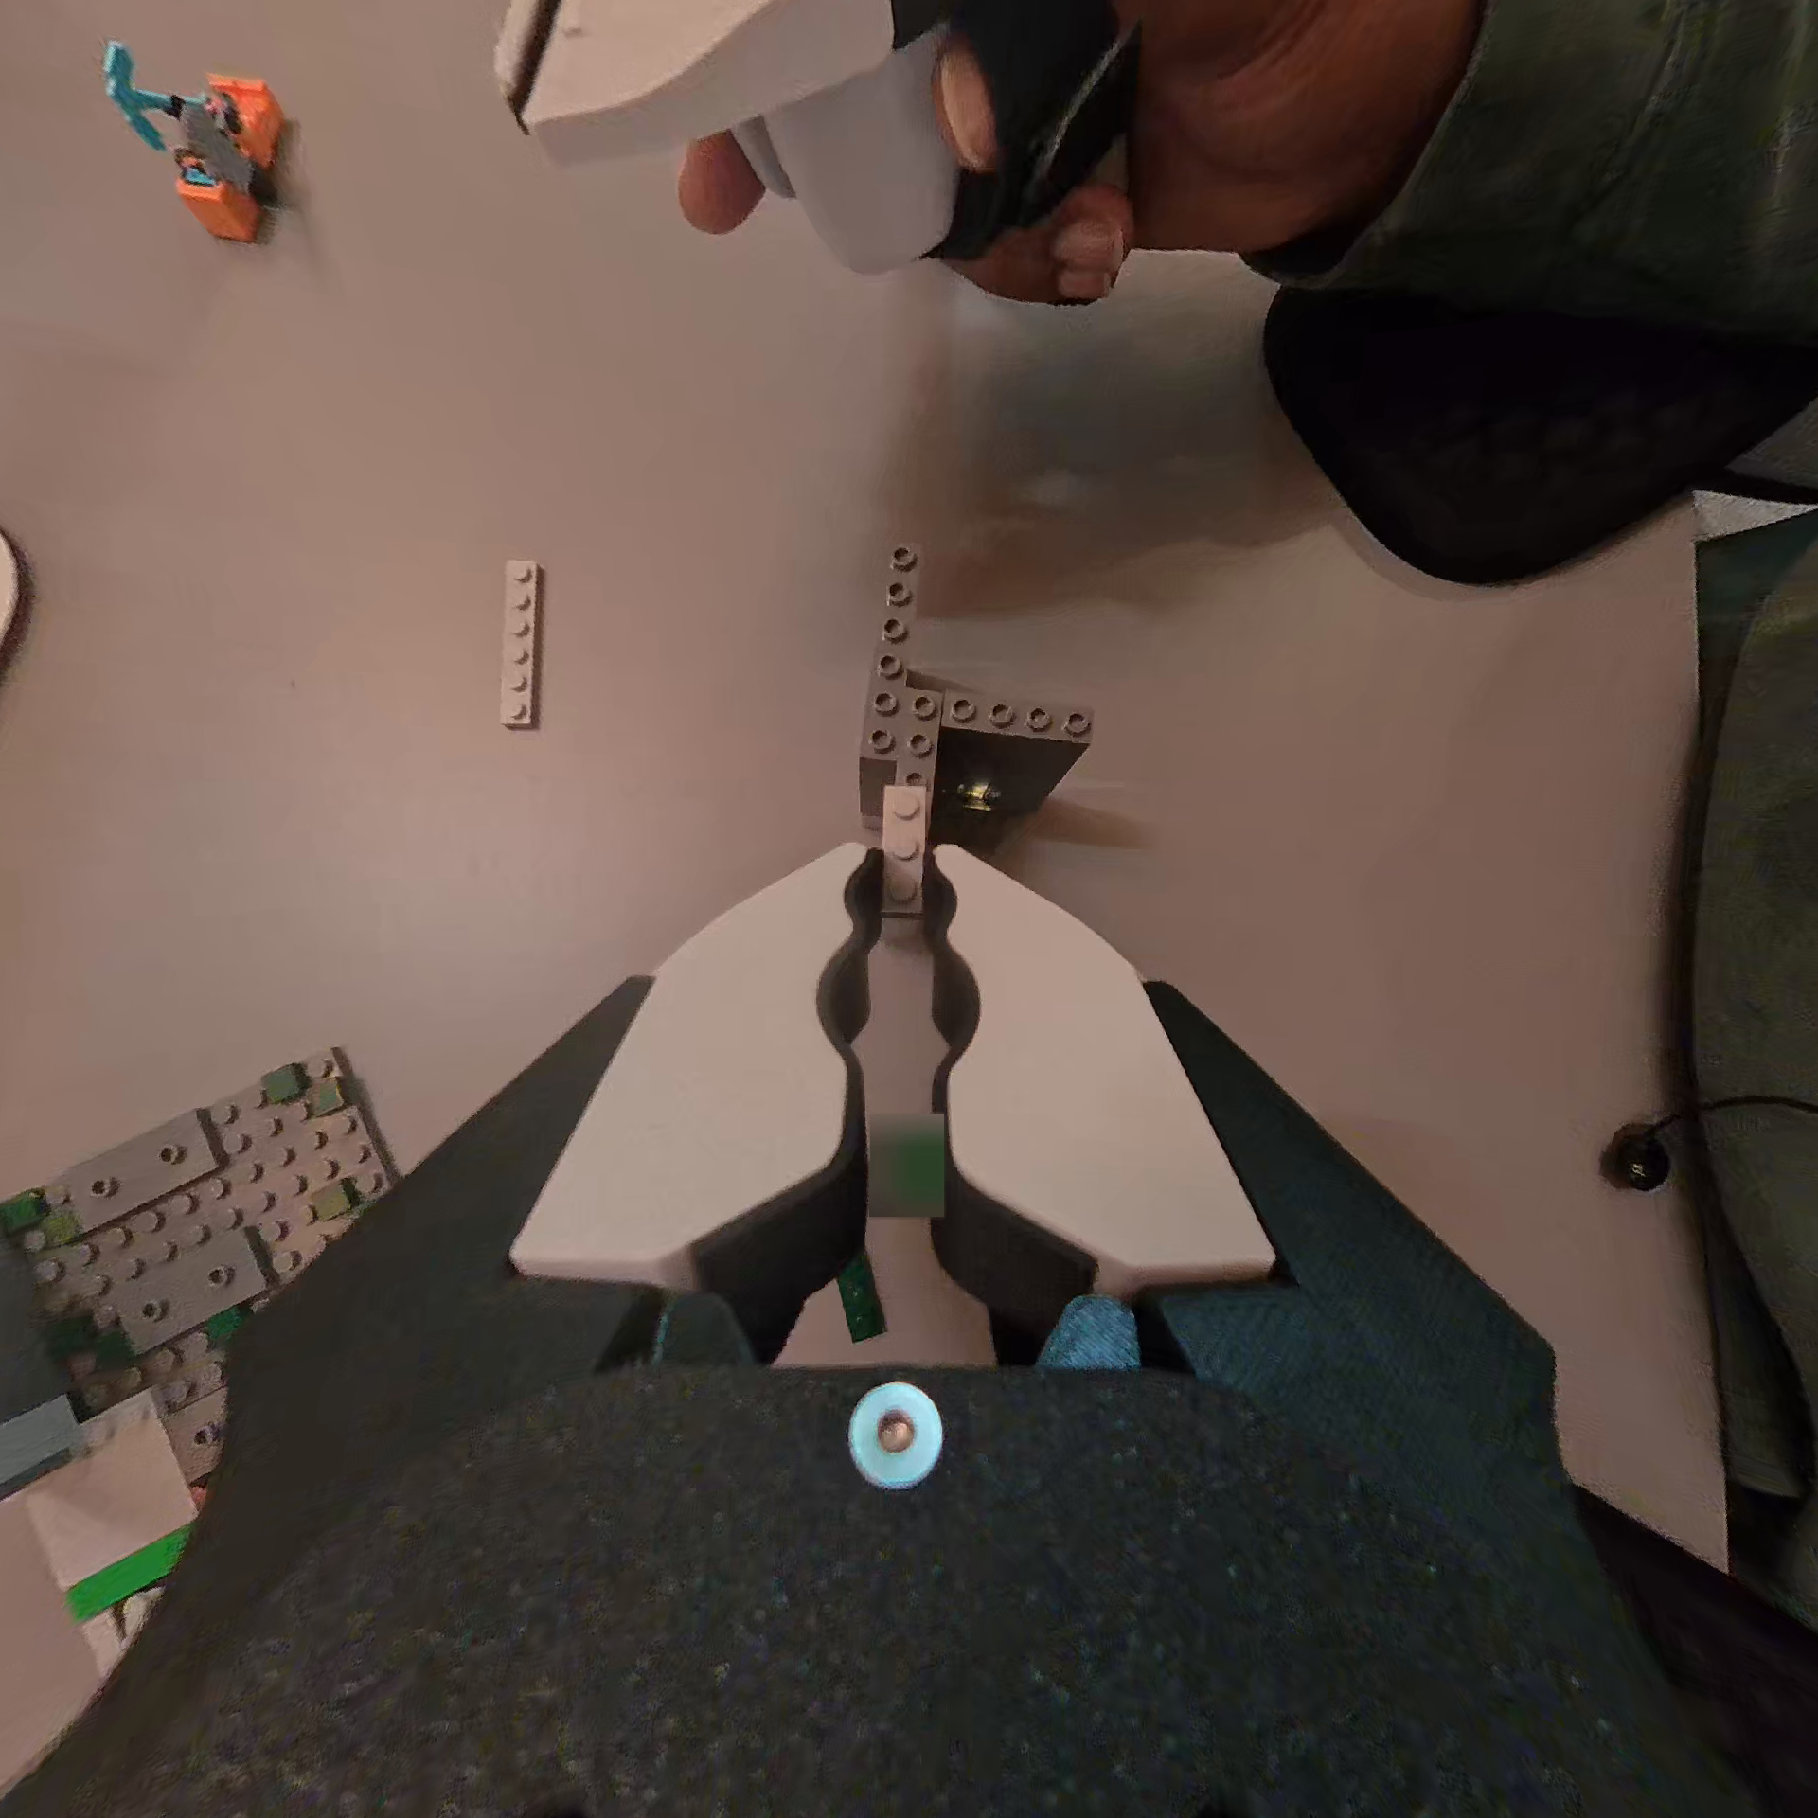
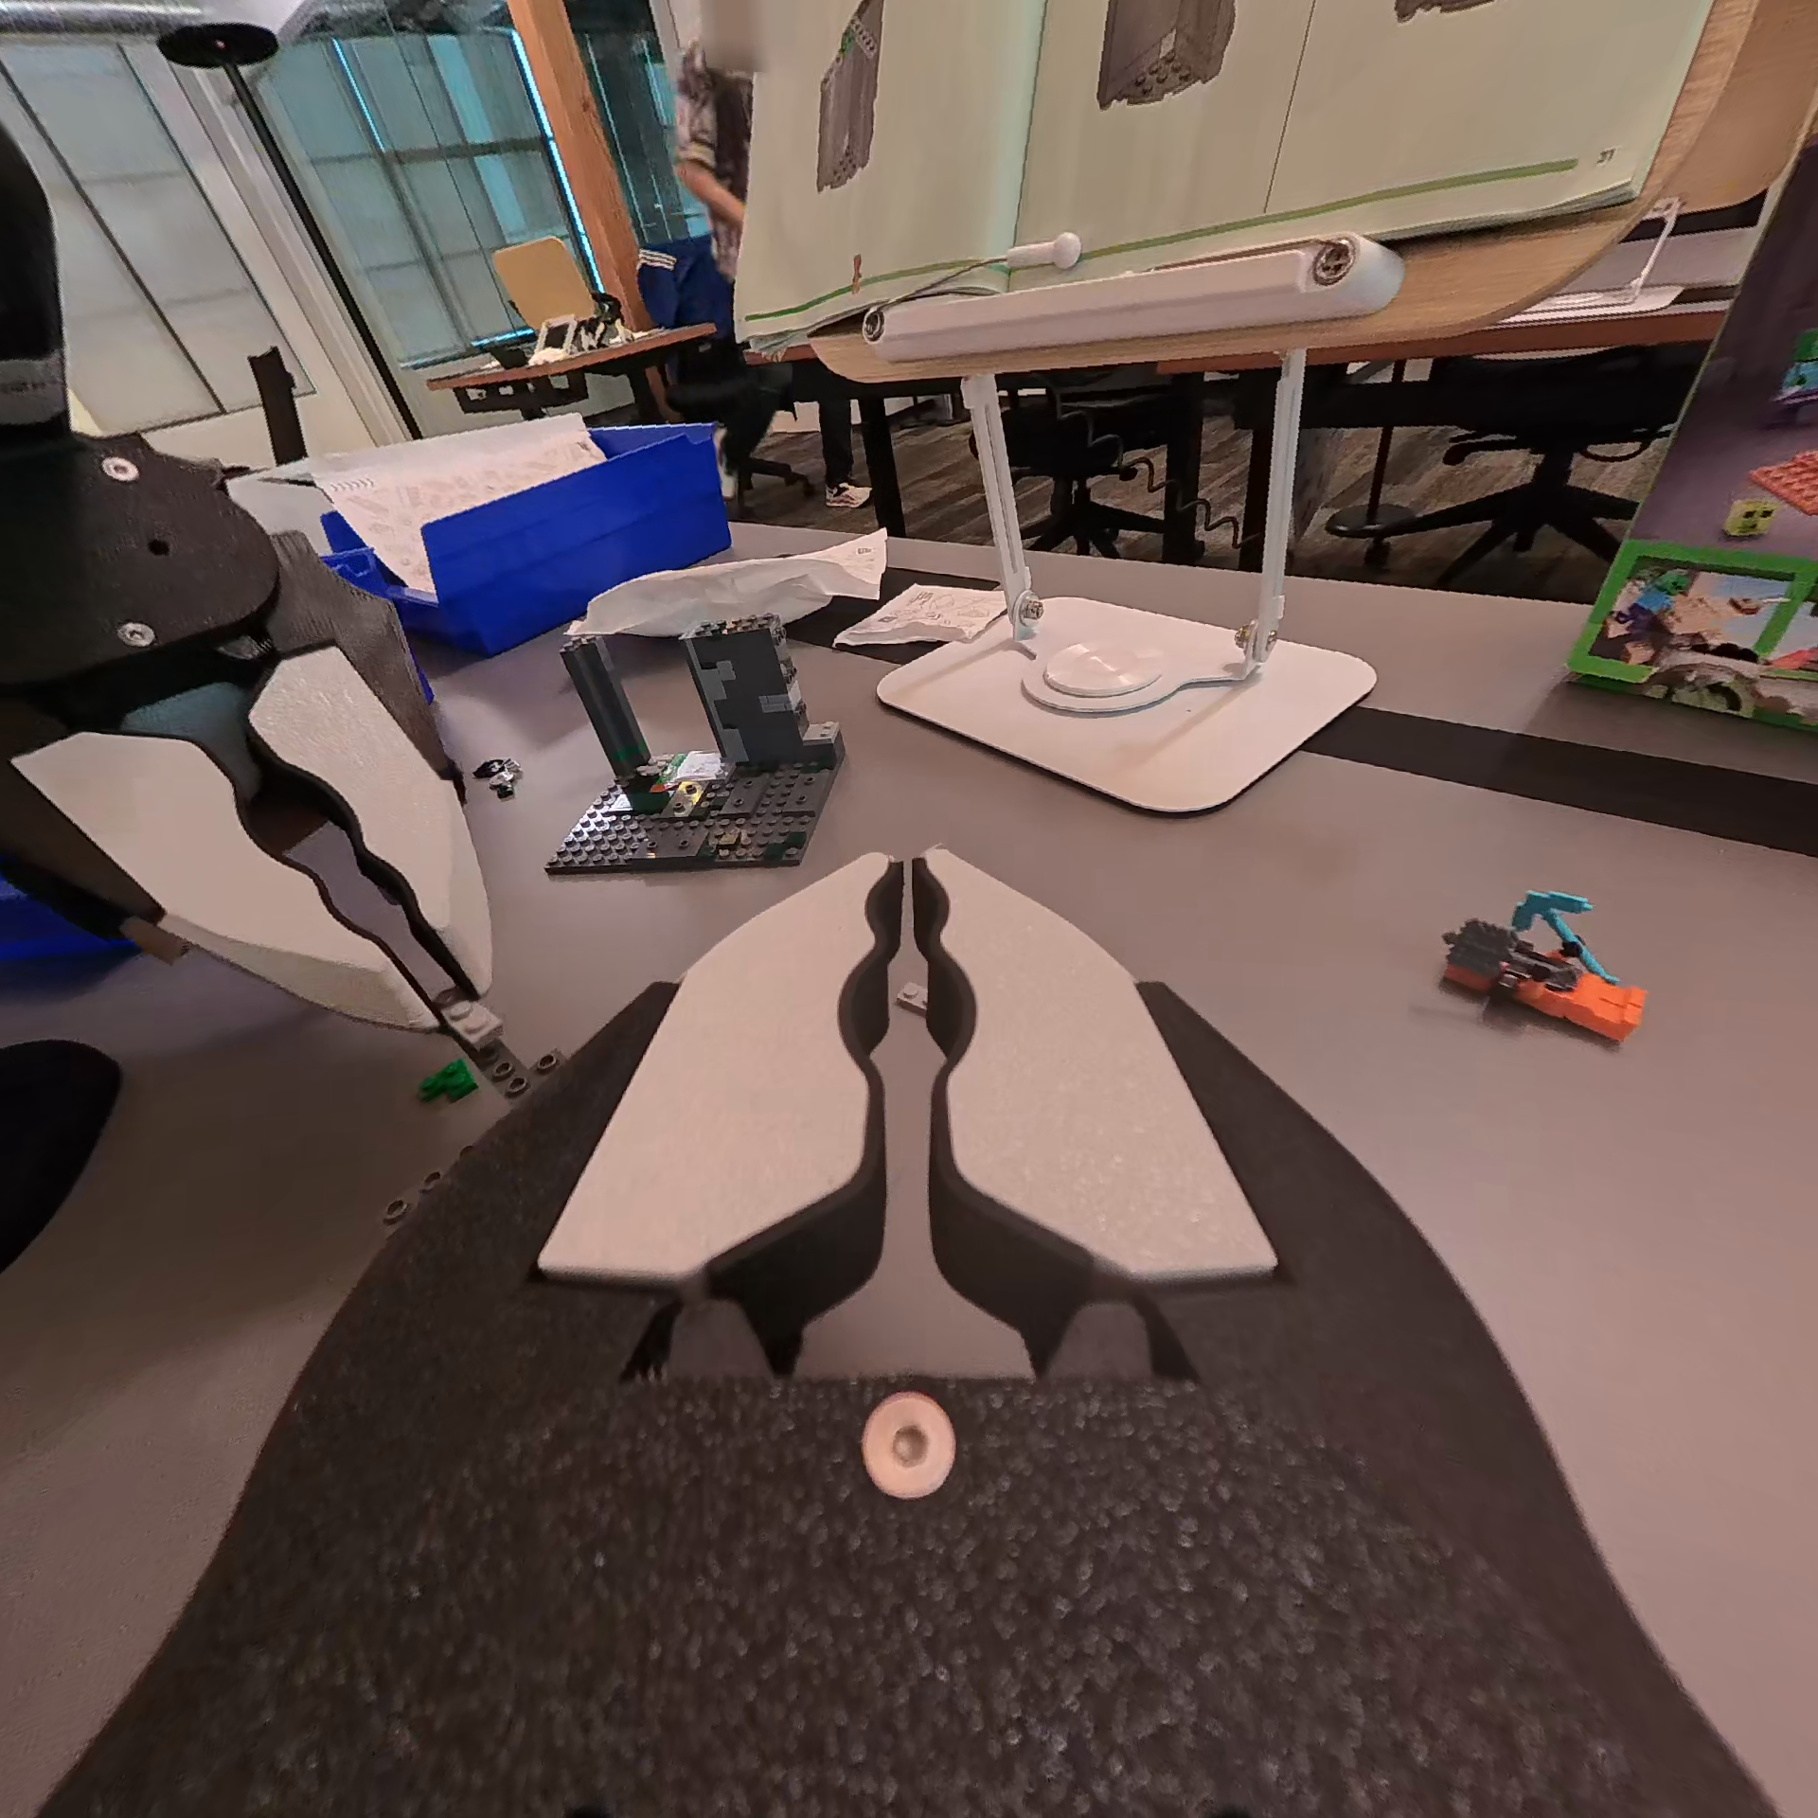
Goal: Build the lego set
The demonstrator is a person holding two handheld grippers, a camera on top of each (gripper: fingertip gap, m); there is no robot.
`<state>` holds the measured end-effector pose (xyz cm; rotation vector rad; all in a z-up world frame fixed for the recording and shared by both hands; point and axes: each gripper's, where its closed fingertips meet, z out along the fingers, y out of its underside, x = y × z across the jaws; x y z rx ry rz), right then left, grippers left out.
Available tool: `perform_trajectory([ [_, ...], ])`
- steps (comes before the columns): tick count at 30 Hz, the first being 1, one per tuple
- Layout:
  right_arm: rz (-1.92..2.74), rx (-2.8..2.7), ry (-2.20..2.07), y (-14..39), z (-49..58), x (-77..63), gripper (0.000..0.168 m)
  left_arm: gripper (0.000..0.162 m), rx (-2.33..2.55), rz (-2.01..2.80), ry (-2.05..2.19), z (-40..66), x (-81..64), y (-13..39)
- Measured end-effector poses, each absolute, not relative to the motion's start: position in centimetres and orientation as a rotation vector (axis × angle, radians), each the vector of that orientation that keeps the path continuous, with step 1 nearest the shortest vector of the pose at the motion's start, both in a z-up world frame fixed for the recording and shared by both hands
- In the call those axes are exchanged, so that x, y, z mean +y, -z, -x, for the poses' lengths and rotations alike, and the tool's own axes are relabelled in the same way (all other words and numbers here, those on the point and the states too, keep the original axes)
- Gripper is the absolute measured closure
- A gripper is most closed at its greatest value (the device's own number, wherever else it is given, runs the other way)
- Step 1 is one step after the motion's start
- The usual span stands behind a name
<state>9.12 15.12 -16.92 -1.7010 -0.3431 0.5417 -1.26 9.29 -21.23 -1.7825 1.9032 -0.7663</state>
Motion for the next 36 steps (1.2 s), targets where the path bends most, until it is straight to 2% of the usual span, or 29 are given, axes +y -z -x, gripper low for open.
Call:
perform_trajectory([
  [24, 1.698, -0.358, -0.55, 16.8, -8.8, 14.9, 0.167, 0.154, 1.973, 1.753, 0.71, 1.1, 9.2, 21.8],
  [36, 1.694, -0.365, -0.554, 16.8, -8.7, 14.9, 0.167, 0.149, 1.953, 1.72, 0.728, 1.6, 9.2, 20.8],
])
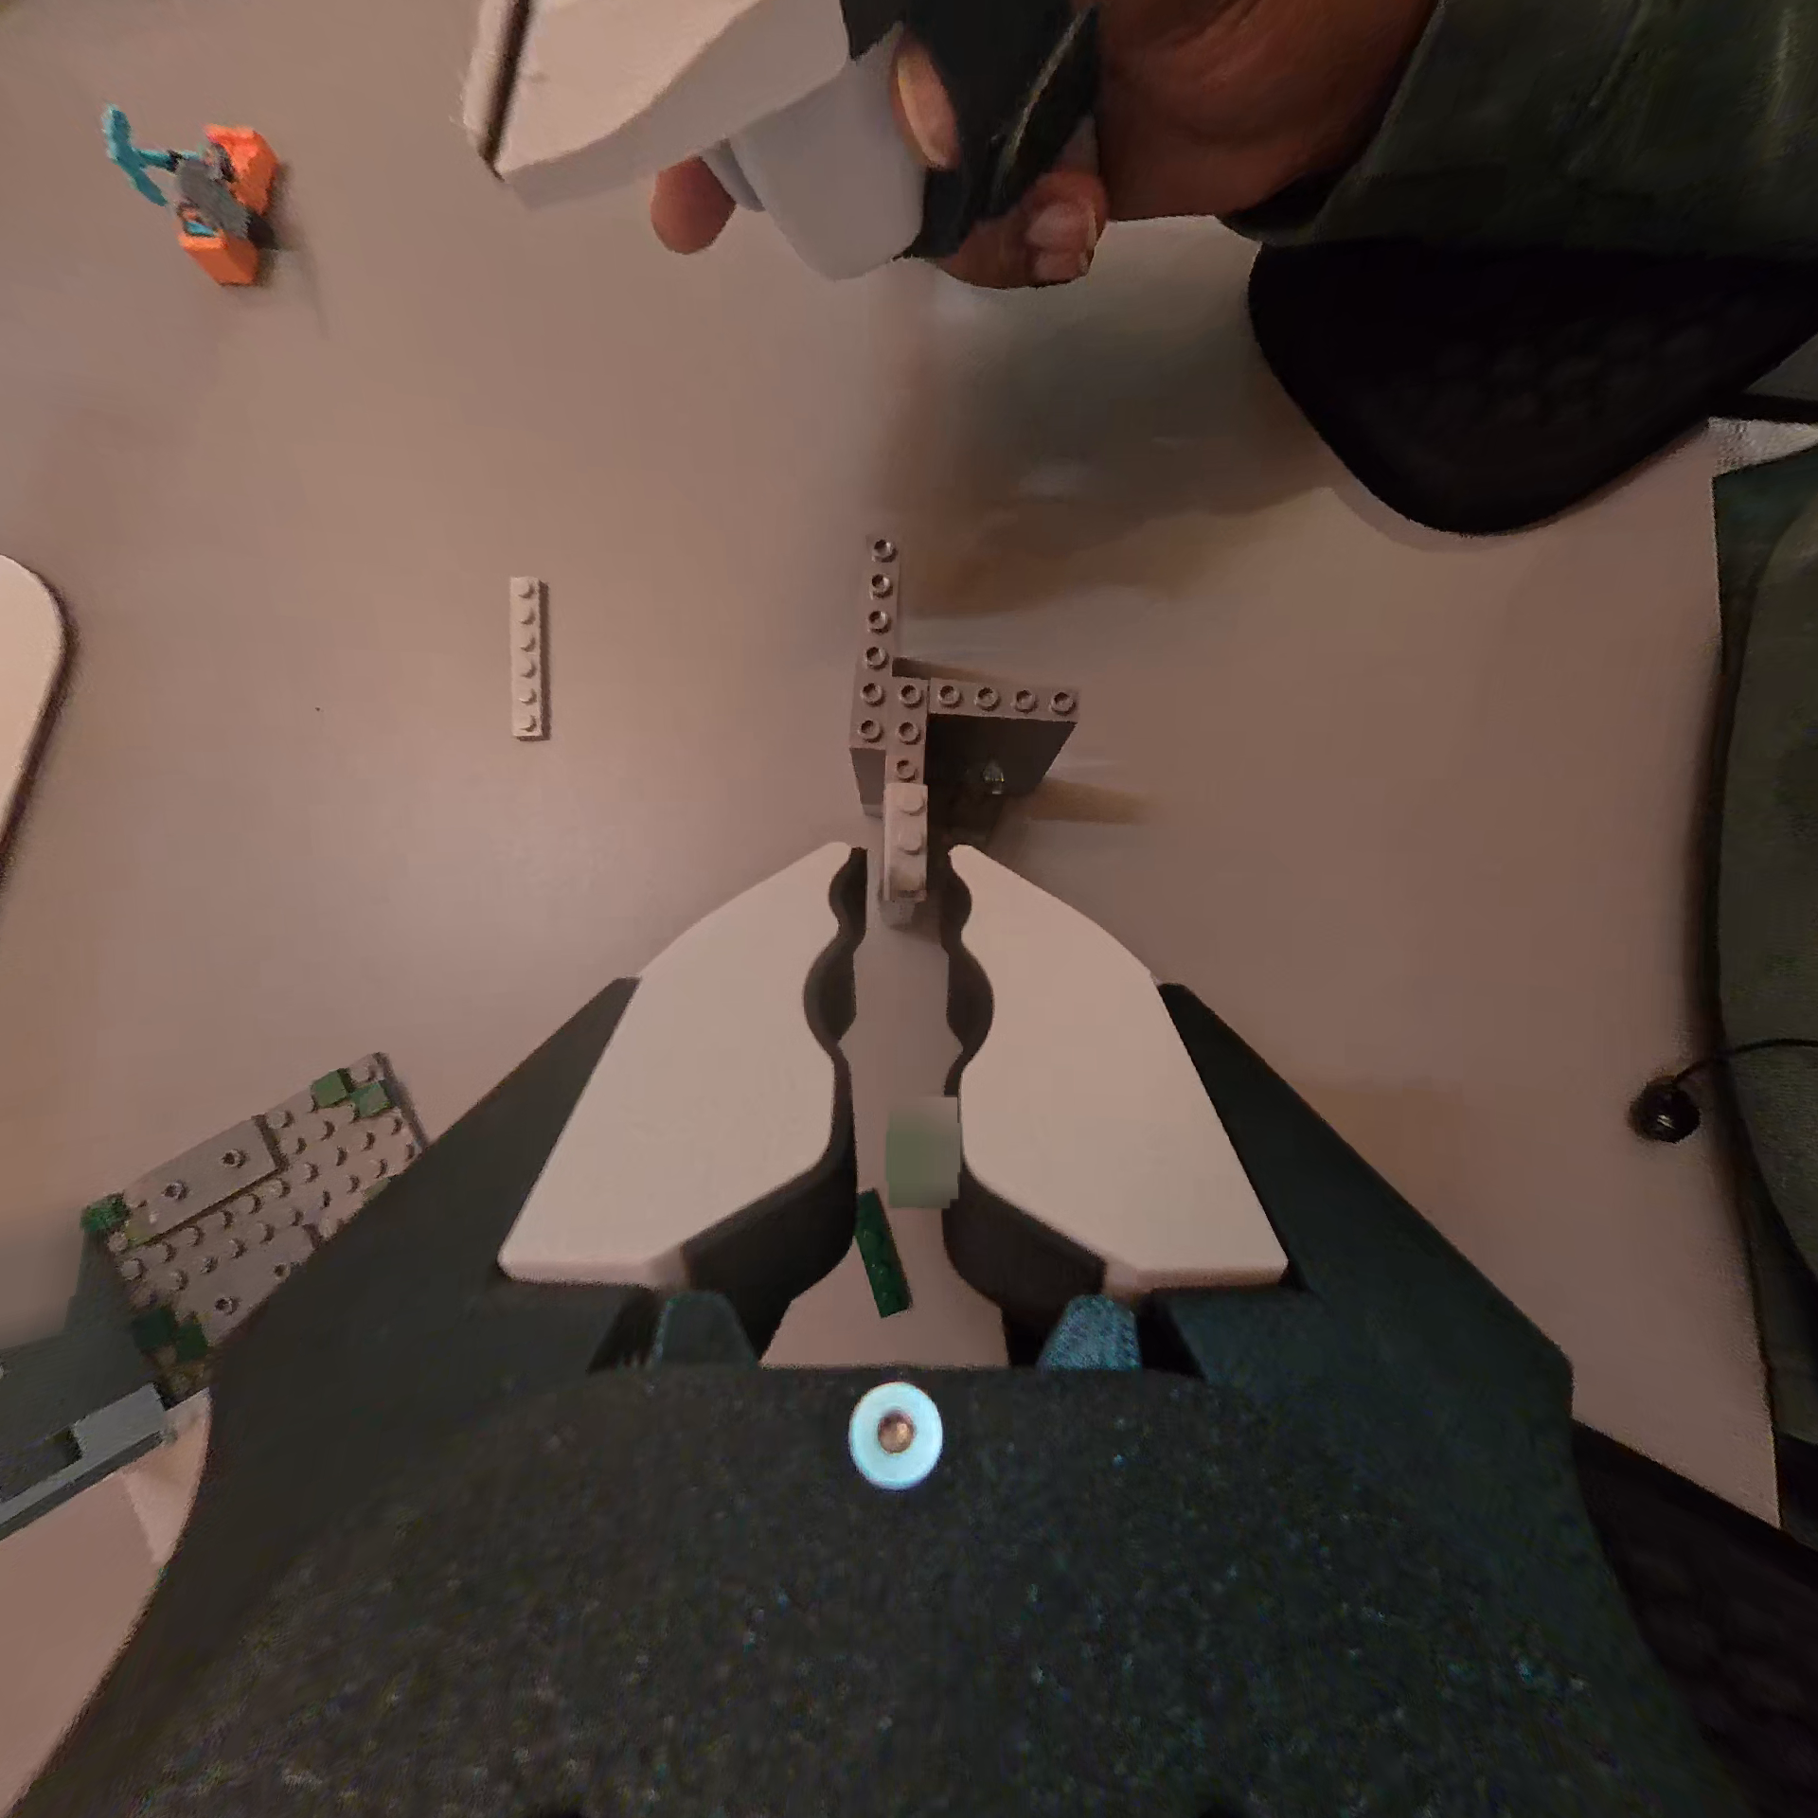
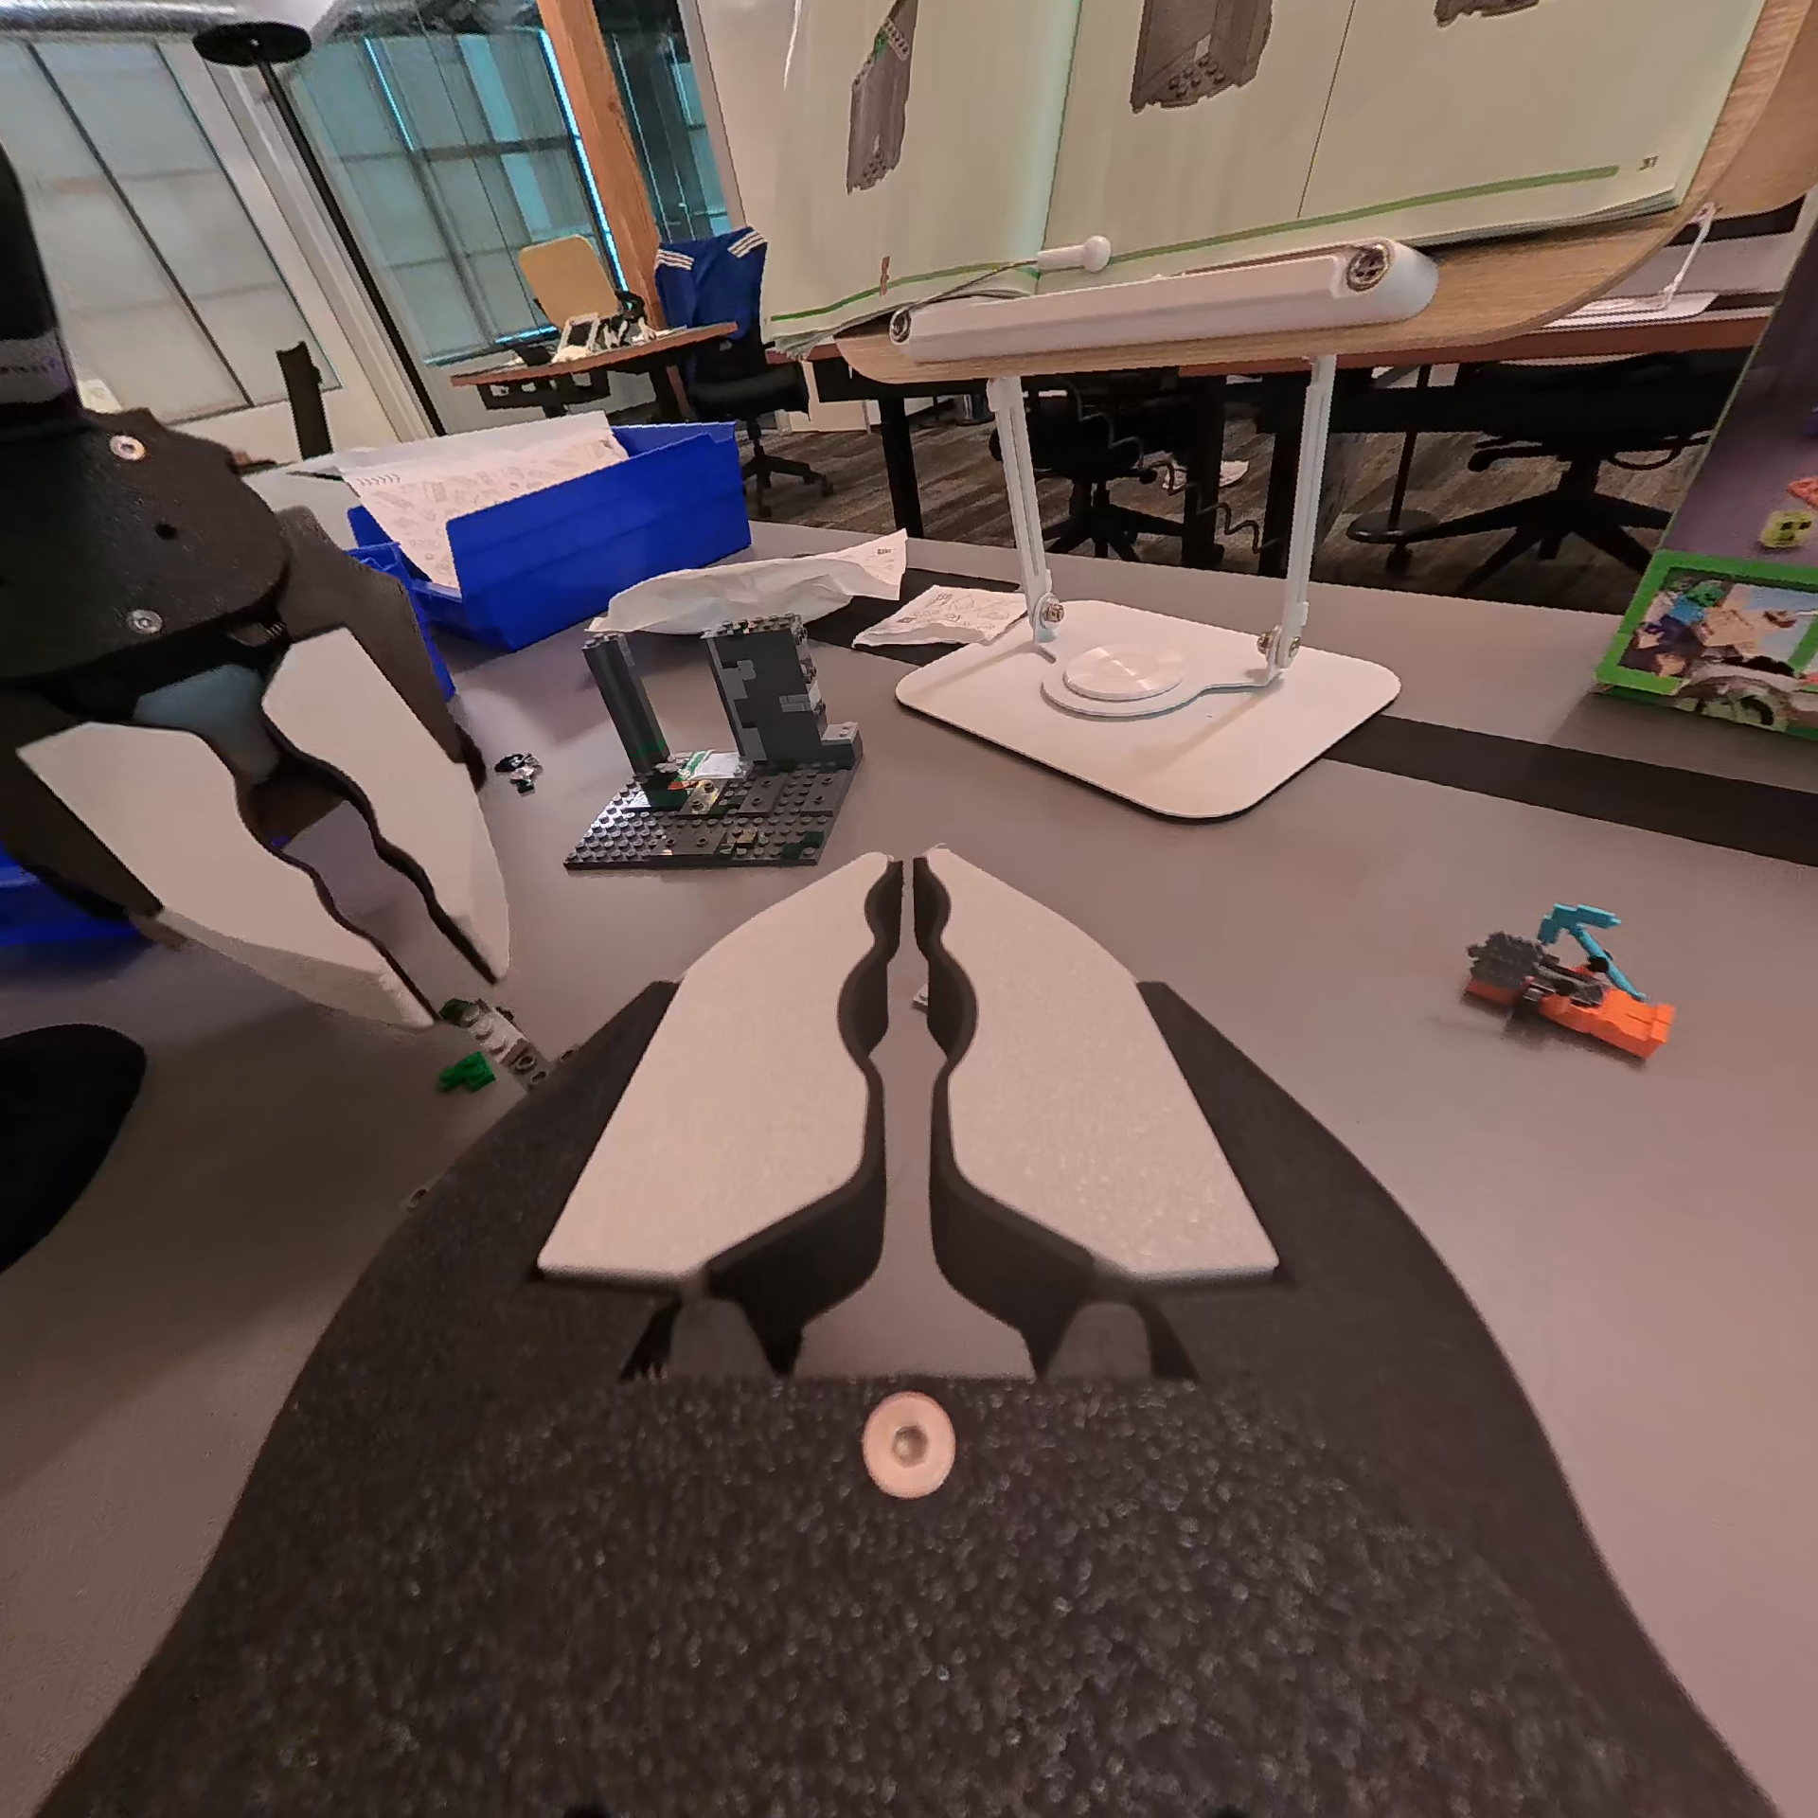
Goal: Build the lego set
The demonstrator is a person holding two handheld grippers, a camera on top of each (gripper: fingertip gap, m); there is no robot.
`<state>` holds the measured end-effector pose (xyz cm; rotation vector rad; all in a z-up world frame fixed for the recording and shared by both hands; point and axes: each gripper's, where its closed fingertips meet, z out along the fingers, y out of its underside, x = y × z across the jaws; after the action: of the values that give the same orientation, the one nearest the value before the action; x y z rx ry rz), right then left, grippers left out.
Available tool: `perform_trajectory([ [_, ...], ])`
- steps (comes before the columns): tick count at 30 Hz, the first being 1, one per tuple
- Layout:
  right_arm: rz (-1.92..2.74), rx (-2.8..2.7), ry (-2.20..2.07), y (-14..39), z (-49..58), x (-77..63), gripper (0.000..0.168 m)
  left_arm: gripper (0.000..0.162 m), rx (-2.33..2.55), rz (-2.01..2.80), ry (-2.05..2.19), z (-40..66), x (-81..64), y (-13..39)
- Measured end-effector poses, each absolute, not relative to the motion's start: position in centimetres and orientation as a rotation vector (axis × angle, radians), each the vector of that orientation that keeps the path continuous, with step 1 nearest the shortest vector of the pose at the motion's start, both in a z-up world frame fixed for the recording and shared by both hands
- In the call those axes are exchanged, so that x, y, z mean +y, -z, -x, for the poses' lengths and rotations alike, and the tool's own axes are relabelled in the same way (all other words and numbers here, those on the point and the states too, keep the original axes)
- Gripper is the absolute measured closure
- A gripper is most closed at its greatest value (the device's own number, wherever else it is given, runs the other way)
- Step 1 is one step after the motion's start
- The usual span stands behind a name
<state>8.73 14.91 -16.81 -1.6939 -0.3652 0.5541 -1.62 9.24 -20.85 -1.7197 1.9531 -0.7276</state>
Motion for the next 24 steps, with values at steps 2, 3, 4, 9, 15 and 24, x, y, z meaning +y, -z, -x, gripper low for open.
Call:
perform_trajectory([
  [2, 1.692, -0.367, -0.555, 16.8, -8.7, 14.9, 0.167, 0.149, 1.904, 1.719, 0.742, 1.9, 9.8, 20.2],
  [3, 1.691, -0.368, -0.557, 16.8, -8.7, 14.9, 0.167, 0.149, 1.884, 1.721, 0.755, 2.1, 9.9, 19.9],
  [4, 1.691, -0.371, -0.558, 16.8, -8.6, 14.9, 0.167, 0.15, 1.865, 1.72, 0.766, 2.2, 10.1, 19.8],
  [9, 1.635, -0.538, -0.676, 15.9, -6.0, 13.2, 0.163, 0.148, 1.754, 1.697, 0.807, 2.9, 10.0, 19.5],
  [15, 1.659, -1.123, -0.576, 18.0, -1.3, 9.4, 0.162, 0.144, 1.588, 1.599, 0.852, 2.4, 9.0, 20.2],
  [24, 1.705, -1.596, -0.411, 19.8, 1.4, 9.3, 0.156, 0.138, 1.593, 1.589, 0.839, 1.5, 9.5, 23.5],
])
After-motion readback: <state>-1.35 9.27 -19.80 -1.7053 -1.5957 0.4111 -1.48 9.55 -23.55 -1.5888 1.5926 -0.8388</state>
